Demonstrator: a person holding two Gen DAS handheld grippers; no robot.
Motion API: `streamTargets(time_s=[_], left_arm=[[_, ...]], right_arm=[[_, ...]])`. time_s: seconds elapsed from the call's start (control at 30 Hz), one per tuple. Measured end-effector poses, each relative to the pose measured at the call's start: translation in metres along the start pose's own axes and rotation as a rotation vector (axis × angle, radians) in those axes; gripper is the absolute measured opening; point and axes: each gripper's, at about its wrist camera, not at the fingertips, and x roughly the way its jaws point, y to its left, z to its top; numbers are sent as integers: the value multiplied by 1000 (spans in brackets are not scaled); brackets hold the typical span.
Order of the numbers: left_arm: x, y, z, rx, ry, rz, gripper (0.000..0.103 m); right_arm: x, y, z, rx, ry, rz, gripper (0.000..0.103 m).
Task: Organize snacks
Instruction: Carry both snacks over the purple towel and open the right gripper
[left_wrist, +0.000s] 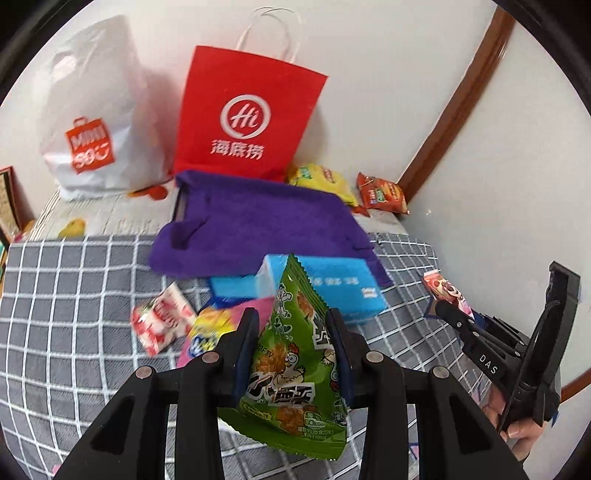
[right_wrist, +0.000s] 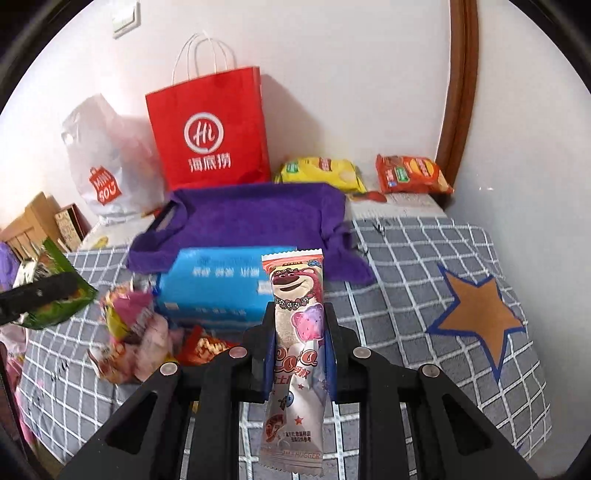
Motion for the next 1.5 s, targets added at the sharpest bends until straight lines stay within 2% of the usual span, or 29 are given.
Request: streamTargets(time_s=[0.23,0.63,1.1,1.5], left_arm=[[3,-17,26,29,-6,-9,35],[23,-18,80,42,-18,1,35],[61,2,125,35,1,30,35],[100,22,154,17,48,47,35]], right_arm=[[-2,5,31,5,-30,28,22],[26,19,81,-25,-51,30,22],[74,23,130,-46,-52,30,22],[123,17,173,-34,-28,81,22]])
